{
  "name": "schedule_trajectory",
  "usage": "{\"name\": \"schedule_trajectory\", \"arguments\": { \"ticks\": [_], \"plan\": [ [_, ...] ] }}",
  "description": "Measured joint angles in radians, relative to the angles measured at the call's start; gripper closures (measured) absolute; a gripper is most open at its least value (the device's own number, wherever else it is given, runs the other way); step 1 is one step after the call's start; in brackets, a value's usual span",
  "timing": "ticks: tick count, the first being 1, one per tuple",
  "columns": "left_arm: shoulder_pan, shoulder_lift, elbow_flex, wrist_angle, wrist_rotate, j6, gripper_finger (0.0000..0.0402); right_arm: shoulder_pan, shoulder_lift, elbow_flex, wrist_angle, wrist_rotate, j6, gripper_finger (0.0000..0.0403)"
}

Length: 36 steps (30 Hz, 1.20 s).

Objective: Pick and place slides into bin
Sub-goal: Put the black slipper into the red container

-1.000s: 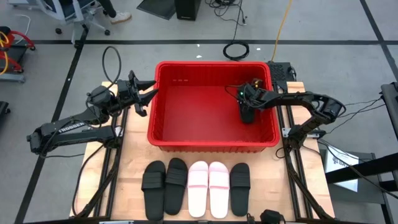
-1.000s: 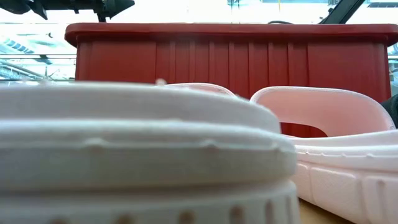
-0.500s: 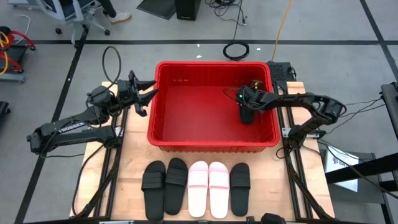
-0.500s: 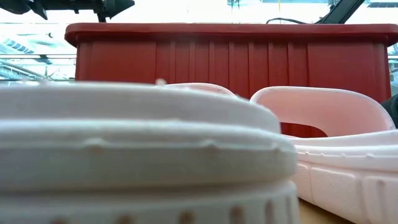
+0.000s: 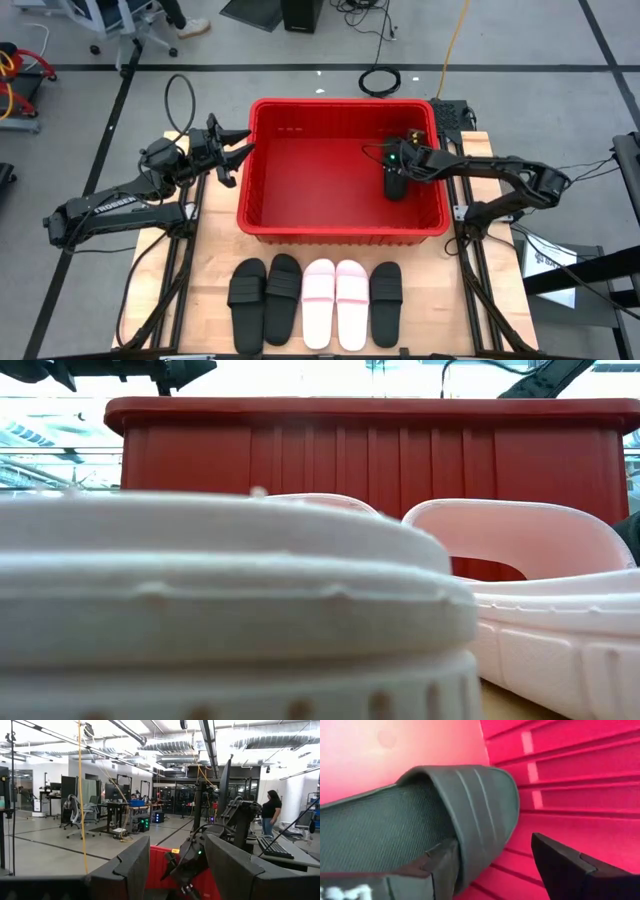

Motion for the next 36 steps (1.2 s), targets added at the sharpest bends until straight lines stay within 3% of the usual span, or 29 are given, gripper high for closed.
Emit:
{"name": "schedule_trajectory", "arguments": {
  "ticks": [9, 19, 27, 36],
  "plan": [
    [0.000, 0.000, 0.000, -0.001, 0.000, -0.010, 0.0204, 0.034, -0.097, 0.000, -0.015, 0.003, 0.002, 0.0176],
    [0.000, 0.000, 0.000, -0.005, 0.030, -0.016, 0.0204, 0.047, -0.121, 0.000, -0.031, 0.002, 0.035, 0.0177],
    [0.001, 0.000, 0.000, -0.005, 0.036, -0.016, 0.0204, 0.091, -0.146, 0.000, 0.027, 0.001, 0.033, 0.0181],
    [0.001, 0.000, 0.000, -0.001, 0.036, -0.006, 0.0204, 0.171, -0.289, 0.000, 0.159, 0.001, 0.083, 0.0186]
  ]
}}
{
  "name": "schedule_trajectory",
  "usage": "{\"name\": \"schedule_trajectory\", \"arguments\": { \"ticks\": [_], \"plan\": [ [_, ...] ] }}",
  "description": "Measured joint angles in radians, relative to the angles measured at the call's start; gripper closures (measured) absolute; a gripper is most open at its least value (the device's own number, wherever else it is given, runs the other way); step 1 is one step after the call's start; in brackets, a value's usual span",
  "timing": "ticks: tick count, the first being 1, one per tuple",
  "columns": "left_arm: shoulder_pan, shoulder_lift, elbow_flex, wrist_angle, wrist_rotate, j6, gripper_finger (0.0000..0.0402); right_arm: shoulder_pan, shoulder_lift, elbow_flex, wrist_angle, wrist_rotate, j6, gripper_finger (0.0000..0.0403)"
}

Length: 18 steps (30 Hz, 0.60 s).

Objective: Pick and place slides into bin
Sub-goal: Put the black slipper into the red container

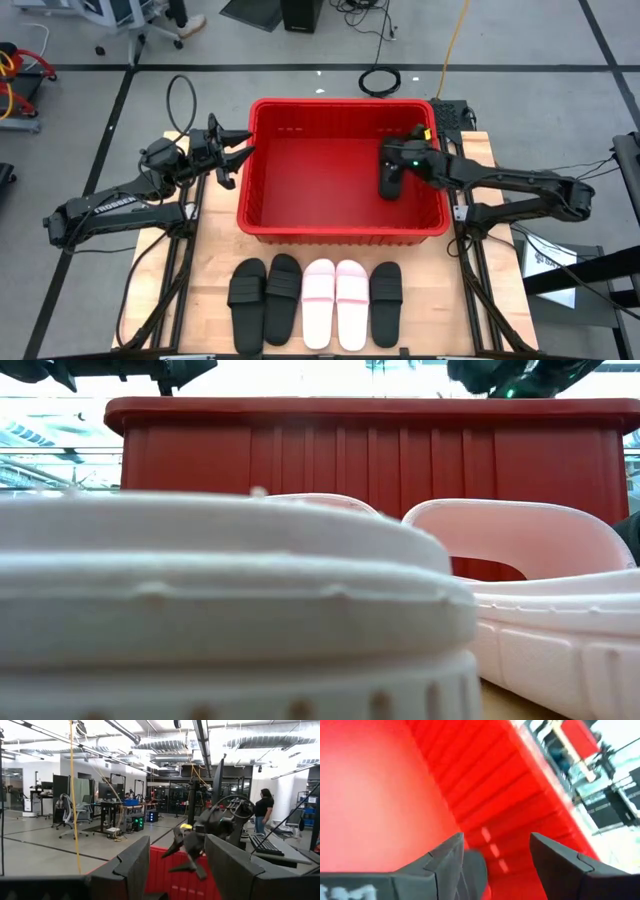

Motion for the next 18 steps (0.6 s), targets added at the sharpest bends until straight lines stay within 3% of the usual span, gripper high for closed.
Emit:
{"name": "schedule_trajectory", "arguments": {
  "ticks": [3, 8, 11, 18],
  "plan": [
    [0.000, 0.000, 0.000, 0.000, 0.000, 0.001, 0.0204, 0.034, -0.056, 0.000, 0.043, -0.017, 0.030, 0.0186],
    [0.000, 0.000, 0.000, 0.000, 0.000, 0.001, 0.0204, 0.083, -0.146, 0.000, 0.113, -0.139, 0.121, 0.0189],
    [0.000, 0.000, 0.000, 0.000, 0.000, 0.001, 0.0204, 0.109, -0.193, 0.000, 0.155, -0.266, 0.178, 0.0190],
    [0.000, 0.000, 0.000, -0.001, 0.000, -0.005, 0.0204, 0.172, -0.249, 0.000, 0.291, -0.669, 0.336, 0.0191]
  ]
}}
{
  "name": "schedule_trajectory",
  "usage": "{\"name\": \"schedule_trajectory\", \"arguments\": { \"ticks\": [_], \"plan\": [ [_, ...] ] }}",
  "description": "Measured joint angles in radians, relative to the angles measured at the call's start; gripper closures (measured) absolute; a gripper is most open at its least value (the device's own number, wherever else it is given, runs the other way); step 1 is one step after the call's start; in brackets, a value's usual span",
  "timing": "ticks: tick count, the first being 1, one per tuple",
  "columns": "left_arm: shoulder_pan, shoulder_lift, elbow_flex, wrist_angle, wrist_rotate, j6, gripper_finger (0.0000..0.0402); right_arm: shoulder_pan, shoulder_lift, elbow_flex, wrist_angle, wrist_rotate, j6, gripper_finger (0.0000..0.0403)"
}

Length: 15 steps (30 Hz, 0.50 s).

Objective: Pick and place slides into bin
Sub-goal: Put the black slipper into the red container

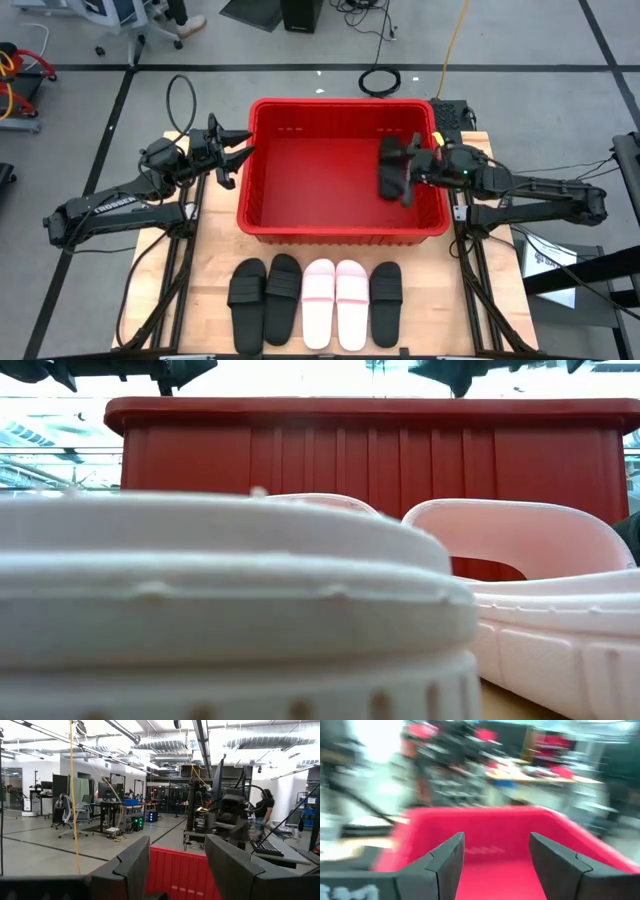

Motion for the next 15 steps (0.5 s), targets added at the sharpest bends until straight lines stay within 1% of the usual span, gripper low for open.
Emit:
{"name": "schedule_trajectory", "arguments": {
  "ticks": [2, 5, 7, 8, 10, 15],
  "plan": [
    [0.000, 0.000, 0.000, -0.002, 0.001, -0.004, 0.0204, 0.019, 0.000, 0.000, 0.043, -0.147, 0.049, 0.0191],
    [0.000, 0.000, 0.000, -0.003, 0.009, -0.008, 0.0204, 0.051, 0.007, 0.000, 0.107, -0.403, 0.129, 0.0191],
    [0.000, 0.000, 0.000, -0.003, 0.010, -0.014, 0.0204, 0.084, 0.015, 0.000, 0.147, -0.526, 0.175, 0.0191],
    [0.000, 0.000, 0.000, -0.005, 0.010, -0.018, 0.0204, 0.107, 0.021, 0.000, 0.161, -0.559, 0.187, 0.0192],
    [0.000, 0.000, 0.000, -0.009, 0.010, -0.029, 0.0204, 0.160, 0.033, 0.000, 0.179, -0.582, 0.185, 0.0192],
    [0.000, 0.000, 0.000, -0.013, 0.010, -0.032, 0.0204, 0.317, 0.096, 0.000, 0.266, -0.578, 0.121, 0.0191]
  ]
}}
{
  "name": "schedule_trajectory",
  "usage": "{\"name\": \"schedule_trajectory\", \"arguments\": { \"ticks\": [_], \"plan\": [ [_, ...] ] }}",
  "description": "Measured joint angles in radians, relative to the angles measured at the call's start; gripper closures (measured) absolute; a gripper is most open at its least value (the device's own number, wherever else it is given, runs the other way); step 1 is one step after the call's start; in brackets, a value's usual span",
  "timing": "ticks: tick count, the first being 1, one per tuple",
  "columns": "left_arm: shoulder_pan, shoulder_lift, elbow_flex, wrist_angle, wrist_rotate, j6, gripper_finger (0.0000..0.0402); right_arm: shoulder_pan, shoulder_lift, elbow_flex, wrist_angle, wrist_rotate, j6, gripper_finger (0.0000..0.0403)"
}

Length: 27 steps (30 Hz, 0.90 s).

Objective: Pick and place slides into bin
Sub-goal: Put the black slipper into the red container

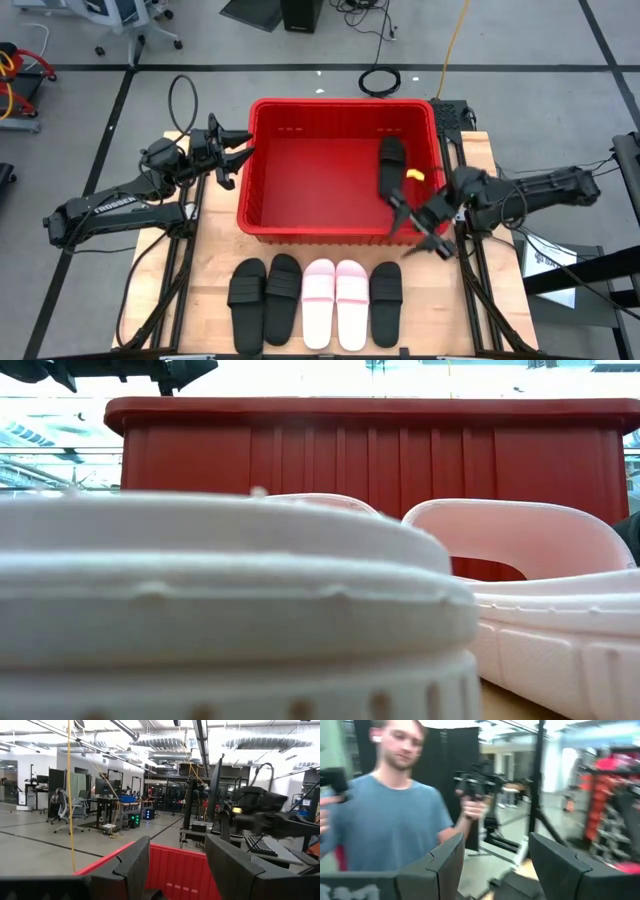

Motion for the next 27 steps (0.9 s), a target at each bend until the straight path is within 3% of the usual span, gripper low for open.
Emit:
{"name": "schedule_trajectory", "arguments": {
  "ticks": [3, 7, 15, 21, 27],
  "plan": [
    [0.000, 0.000, 0.000, -0.001, 0.001, -0.007, 0.0204, 0.101, 0.033, 0.000, 0.040, 0.060, -0.047, 0.0192],
    [0.000, 0.000, 0.000, -0.009, 0.001, -0.008, 0.0204, 0.232, 0.072, 0.000, 0.042, 0.224, -0.127, 0.0192],
    [0.000, 0.000, 0.000, -0.023, 0.001, -0.008, 0.0204, 0.478, 0.149, 0.000, -0.017, 0.732, -0.275, 0.0192],
    [0.000, 0.000, 0.000, -0.045, 0.001, -0.009, 0.0204, 0.622, 0.208, 0.026, -0.069, 1.052, -0.241, 0.0193],
    [0.000, 0.000, 0.000, -0.054, 0.001, -0.009, 0.0204, 0.724, 0.314, 0.182, -0.324, 1.257, -0.113, 0.0193]
  ]
}}
